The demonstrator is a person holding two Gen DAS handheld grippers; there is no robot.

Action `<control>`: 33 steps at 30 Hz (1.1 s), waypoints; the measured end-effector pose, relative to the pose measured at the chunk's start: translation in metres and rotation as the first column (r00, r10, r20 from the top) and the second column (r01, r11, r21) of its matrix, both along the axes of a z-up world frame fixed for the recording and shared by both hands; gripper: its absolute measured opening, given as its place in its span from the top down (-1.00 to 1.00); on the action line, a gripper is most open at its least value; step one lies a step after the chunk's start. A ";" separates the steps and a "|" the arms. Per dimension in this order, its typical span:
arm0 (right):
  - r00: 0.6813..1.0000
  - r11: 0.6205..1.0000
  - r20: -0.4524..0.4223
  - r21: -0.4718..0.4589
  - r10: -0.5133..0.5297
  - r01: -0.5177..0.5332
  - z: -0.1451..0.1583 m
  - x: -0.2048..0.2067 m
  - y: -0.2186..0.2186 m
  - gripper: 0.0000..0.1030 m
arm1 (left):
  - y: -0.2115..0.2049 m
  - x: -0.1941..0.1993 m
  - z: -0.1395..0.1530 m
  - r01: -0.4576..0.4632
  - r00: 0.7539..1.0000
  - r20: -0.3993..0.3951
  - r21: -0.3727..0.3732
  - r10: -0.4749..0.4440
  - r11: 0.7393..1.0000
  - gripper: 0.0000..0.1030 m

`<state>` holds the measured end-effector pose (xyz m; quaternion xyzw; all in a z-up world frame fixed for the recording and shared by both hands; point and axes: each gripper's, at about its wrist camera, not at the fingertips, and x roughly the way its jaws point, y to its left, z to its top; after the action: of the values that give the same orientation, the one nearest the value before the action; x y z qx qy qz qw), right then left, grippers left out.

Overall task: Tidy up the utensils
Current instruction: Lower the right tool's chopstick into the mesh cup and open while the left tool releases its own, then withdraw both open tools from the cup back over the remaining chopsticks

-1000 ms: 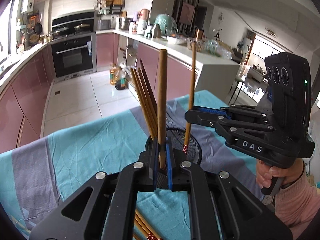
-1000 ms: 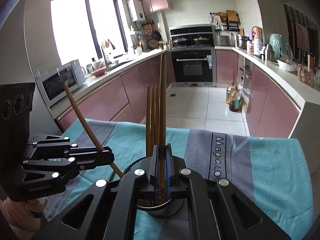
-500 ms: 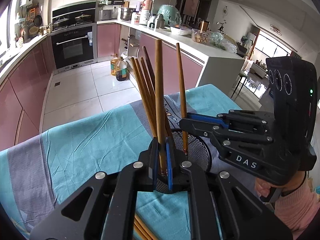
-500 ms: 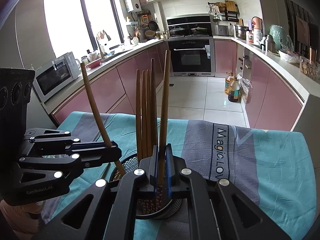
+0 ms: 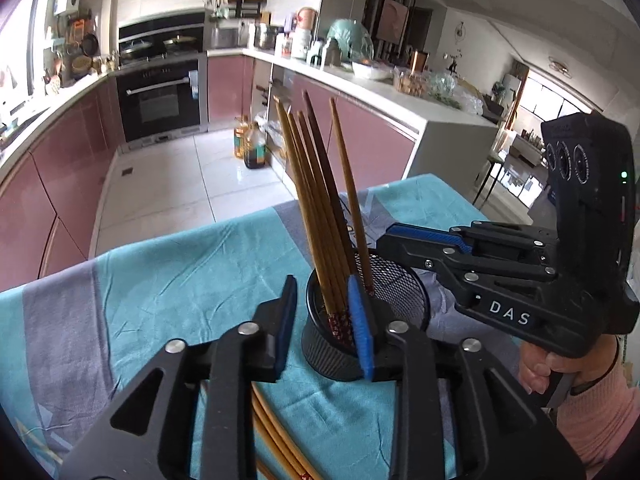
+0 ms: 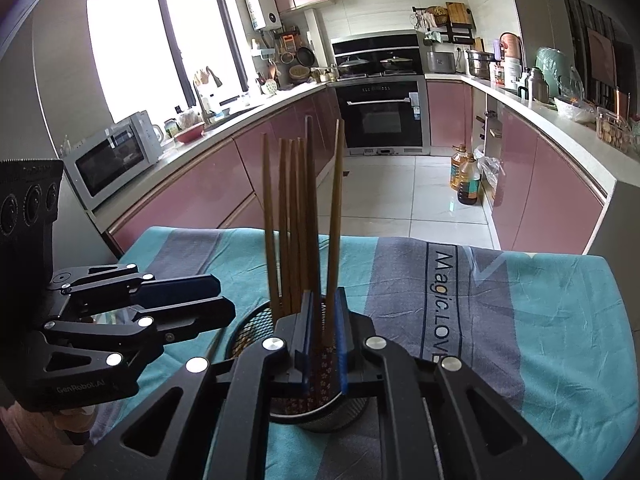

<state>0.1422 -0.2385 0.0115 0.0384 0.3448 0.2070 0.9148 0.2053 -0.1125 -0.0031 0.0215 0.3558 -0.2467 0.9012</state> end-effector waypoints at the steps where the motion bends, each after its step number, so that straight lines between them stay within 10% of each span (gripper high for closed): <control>1: 1.000 1.000 0.013 0.008 0.005 -0.005 0.003 -0.005 0.000 0.72 | 0.004 -0.006 0.003 -0.006 1.000 0.020 -0.004 0.006 1.000 0.37; 9: 0.989 0.993 0.110 0.044 0.103 -0.108 0.022 -0.057 0.006 0.35 | 0.048 -0.056 0.014 -0.089 0.985 0.147 -0.045 0.095 0.995 -0.06; 33: 0.962 0.975 -0.162 -0.007 0.219 -0.223 -0.082 -0.076 0.089 0.25 | 0.100 -0.081 -0.098 -0.223 0.968 -0.109 0.042 0.226 0.974 -0.09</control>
<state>0.0664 -0.1493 -0.0702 0.0049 0.4219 0.2995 0.8557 0.1239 -0.0124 -0.1016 -0.0197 0.4101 -0.1386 0.9012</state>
